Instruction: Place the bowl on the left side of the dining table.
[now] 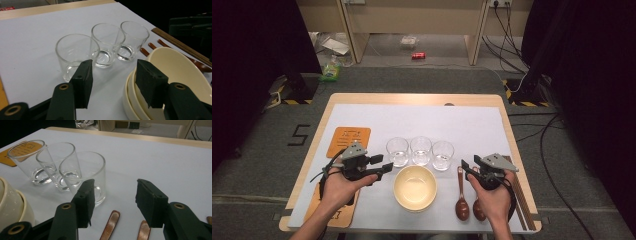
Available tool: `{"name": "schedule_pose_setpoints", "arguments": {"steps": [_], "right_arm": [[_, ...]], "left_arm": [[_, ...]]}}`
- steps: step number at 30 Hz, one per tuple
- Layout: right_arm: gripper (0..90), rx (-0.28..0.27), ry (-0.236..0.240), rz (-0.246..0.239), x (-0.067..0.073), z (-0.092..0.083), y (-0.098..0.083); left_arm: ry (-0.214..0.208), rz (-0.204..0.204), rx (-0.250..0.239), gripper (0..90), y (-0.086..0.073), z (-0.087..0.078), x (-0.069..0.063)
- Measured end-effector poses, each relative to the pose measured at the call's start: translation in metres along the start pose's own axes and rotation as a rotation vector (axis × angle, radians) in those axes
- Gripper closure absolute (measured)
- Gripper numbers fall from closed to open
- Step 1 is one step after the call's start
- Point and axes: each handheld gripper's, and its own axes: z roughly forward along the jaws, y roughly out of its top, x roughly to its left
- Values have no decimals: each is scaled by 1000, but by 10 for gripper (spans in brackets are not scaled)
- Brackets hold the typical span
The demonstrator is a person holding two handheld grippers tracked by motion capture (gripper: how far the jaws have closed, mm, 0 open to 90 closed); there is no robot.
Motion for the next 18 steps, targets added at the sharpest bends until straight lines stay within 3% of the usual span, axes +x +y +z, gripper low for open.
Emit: {"name": "schedule_pose_setpoints", "arguments": {"steps": [11,18], "right_arm": [[494,0,4,5,0,0,0],[493,1,2,8,-1,-1,0]], "left_arm": [[-49,36,30,493,0,10,-20],[-34,80,60,541,-4,22,-27]]}}
